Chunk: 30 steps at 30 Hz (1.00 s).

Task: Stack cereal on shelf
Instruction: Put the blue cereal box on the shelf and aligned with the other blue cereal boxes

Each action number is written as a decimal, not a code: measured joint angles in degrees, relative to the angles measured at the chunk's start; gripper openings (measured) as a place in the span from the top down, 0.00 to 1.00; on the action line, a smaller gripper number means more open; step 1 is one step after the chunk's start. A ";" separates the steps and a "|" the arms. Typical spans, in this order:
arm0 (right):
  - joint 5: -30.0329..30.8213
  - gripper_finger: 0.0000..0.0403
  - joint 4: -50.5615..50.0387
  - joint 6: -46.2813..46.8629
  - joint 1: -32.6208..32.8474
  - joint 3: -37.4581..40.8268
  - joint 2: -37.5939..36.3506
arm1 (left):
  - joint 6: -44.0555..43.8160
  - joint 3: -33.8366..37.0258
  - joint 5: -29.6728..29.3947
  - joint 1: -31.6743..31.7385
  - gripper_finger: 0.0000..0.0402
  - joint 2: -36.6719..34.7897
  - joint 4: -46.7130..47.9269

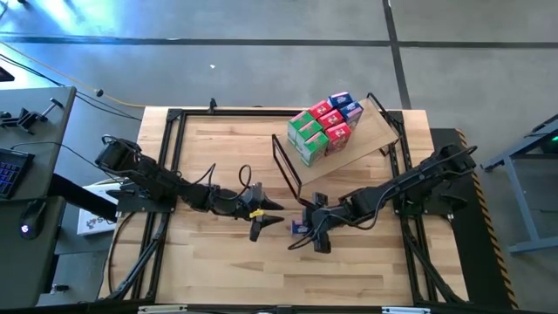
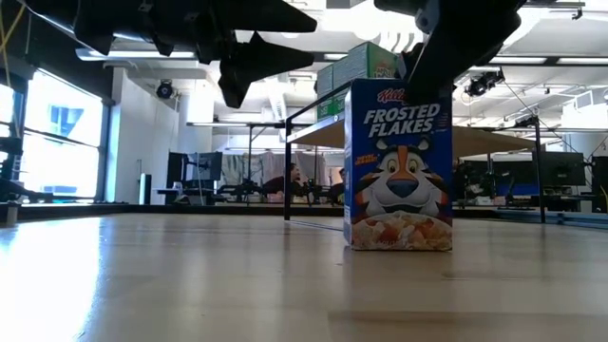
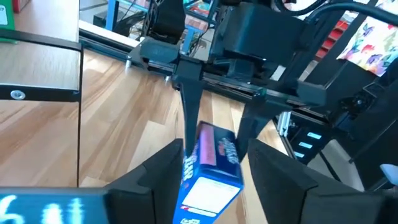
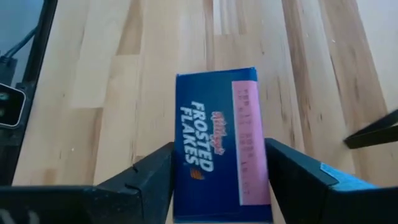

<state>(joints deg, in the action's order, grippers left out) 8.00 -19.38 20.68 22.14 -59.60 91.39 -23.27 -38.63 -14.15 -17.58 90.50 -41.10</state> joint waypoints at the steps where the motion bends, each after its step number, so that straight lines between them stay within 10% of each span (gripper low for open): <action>1: -0.15 0.44 -0.01 0.01 -0.03 -0.01 0.00 | 0.00 0.00 0.00 0.00 0.58 0.00 0.07; 17: -2.68 0.67 -3.49 -0.49 -0.03 -2.17 0.02 | 3.40 0.00 0.02 0.12 0.81 -0.03 0.78; 30: 2.66 0.66 -41.53 -12.84 -1.34 -20.18 -12.54 | 4.71 0.00 9.25 6.62 1.00 -0.37 0.88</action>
<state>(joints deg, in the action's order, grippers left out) 10.66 -60.91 7.83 20.80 -79.78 78.85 -18.56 -38.63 -4.91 -10.96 90.13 -40.22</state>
